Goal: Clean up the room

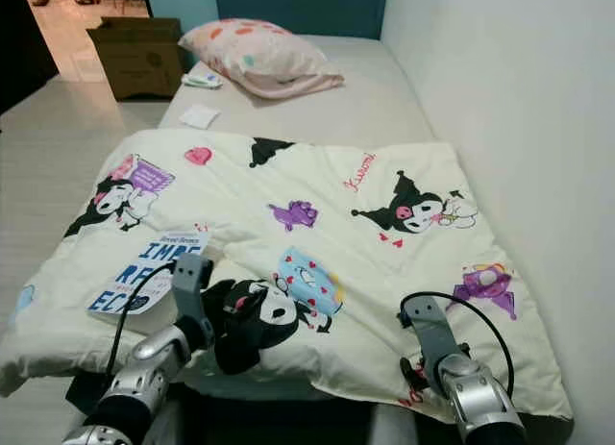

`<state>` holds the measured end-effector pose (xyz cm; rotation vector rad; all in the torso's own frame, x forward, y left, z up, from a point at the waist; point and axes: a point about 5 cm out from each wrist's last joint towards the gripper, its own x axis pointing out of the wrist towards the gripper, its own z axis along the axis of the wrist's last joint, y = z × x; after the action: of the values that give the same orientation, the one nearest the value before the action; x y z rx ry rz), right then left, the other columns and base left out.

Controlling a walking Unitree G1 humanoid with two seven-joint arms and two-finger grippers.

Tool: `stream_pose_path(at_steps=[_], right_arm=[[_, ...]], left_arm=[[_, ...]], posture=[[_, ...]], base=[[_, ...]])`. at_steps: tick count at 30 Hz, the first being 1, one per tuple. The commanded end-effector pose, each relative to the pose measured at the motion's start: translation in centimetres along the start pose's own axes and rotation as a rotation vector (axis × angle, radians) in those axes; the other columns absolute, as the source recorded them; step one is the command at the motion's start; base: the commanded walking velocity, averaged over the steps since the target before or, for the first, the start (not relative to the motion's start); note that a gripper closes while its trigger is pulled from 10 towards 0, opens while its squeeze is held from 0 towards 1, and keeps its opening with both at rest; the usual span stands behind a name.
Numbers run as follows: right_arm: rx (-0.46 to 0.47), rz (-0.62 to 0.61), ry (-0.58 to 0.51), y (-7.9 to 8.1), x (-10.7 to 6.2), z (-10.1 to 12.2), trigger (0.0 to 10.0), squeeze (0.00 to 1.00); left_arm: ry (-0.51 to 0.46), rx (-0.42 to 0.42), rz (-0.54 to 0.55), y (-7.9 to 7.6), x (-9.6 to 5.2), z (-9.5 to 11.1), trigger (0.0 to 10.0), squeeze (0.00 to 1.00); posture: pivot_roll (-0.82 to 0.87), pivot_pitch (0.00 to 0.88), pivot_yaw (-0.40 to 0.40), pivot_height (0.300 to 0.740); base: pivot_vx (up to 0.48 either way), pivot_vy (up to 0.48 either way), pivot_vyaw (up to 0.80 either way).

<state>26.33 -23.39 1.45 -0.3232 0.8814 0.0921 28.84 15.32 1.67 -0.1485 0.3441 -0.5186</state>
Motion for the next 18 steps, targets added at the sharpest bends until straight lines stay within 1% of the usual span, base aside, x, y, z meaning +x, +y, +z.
stream_pose_path(at_steps=[1,2,3,4,6,7,10,11,13,15,16,17,18], right_arm=[[0.006,-0.03,0.036,-0.4,0.2,-1.0,10.0,0.0],[0.022,-0.038,-0.002,-0.5,0.4,-0.5,10.0,0.0],[0.022,-0.038,-0.002,-0.5,0.4,-0.5,10.0,0.0],[0.068,-0.052,-0.04,-0.7,0.5,0.1,10.0,0.0],[0.068,-0.052,-0.04,-0.7,0.5,0.1,10.0,0.0],[0.097,-0.064,-0.061,-0.9,0.6,0.5,10.0,0.0],[0.097,-0.064,-0.061,-0.9,0.6,0.5,10.0,0.0],[0.116,-0.073,-0.071,-1.0,0.6,0.7,10.0,0.0],[0.116,-0.073,-0.071,-1.0,0.6,0.7,10.0,0.0],[0.105,-0.17,0.037,-2.6,0.5,-0.6,10.0,0.0],[0.105,-0.17,0.037,-2.6,0.5,-0.6,10.0,0.0],[0.068,-0.167,0.116,-3.0,0.3,-1.5,10.0,0.0],[0.068,-0.167,0.116,-3.0,0.3,-1.5,10.0,0.0]], left_arm=[[0.071,0.006,0.019,0.3,-0.8,-1.7,10.0,0.0],[0.122,0.007,0.036,0.5,-1.4,-2.9,10.0,0.0],[0.122,0.007,0.036,0.5,-1.4,-2.9,10.0,0.0],[0.178,0.001,0.061,0.8,-2.3,-4.2,10.0,0.0],[0.178,0.001,0.061,0.8,-2.3,-4.2,10.0,0.0],[0.213,-0.005,0.078,0.9,-2.9,-5.1,10.0,0.0],[0.213,-0.005,0.078,0.9,-2.9,-5.1,10.0,0.0],[0.235,-0.009,0.089,1.0,-3.3,-5.7,10.0,0.0],[0.235,-0.009,0.089,1.0,-3.3,-5.7,10.0,0.0],[0.268,-0.023,0.106,1.0,-4.0,-6.8,10.0,0.0],[0.268,-0.023,0.106,1.0,-4.0,-6.8,10.0,0.0],[0.277,-0.026,0.11,1.0,-4.2,-7.0,10.0,0.0],[0.277,-0.026,0.11,1.0,-4.2,-7.0,10.0,0.0]], posture=[[0.06,0.041,-0.043,0.472],[0.06,0.039,-0.045,0.472],[0.06,0.039,-0.045,0.472],[0.07,0.033,-0.048,0.472],[0.07,0.033,-0.048,0.472],[0.07,0.031,-0.049,0.472],[0.07,0.031,-0.049,0.472],[0.07,0.031,-0.05,0.472],[0.07,0.031,-0.05,0.472],[0.08,0.021,-0.058,0.472],[0.08,0.021,-0.058,0.472],[0.08,0.019,-0.061,0.472],[0.08,0.019,-0.061,0.472]], base=[[0.0,0.0,0.0],[0.0,0.0,0.0],[0.0,0.0,0.0],[0.0,0.0,0.0],[0.0,0.0,0.0],[0.0,0.0,0.0],[0.0,0.0,0.0],[0.0,0.0,0.0],[0.0,0.0,0.0],[0.0,0.0,0.0],[0.0,0.0,0.0],[0.0,0.0,0.0],[0.0,0.0,0.0]])
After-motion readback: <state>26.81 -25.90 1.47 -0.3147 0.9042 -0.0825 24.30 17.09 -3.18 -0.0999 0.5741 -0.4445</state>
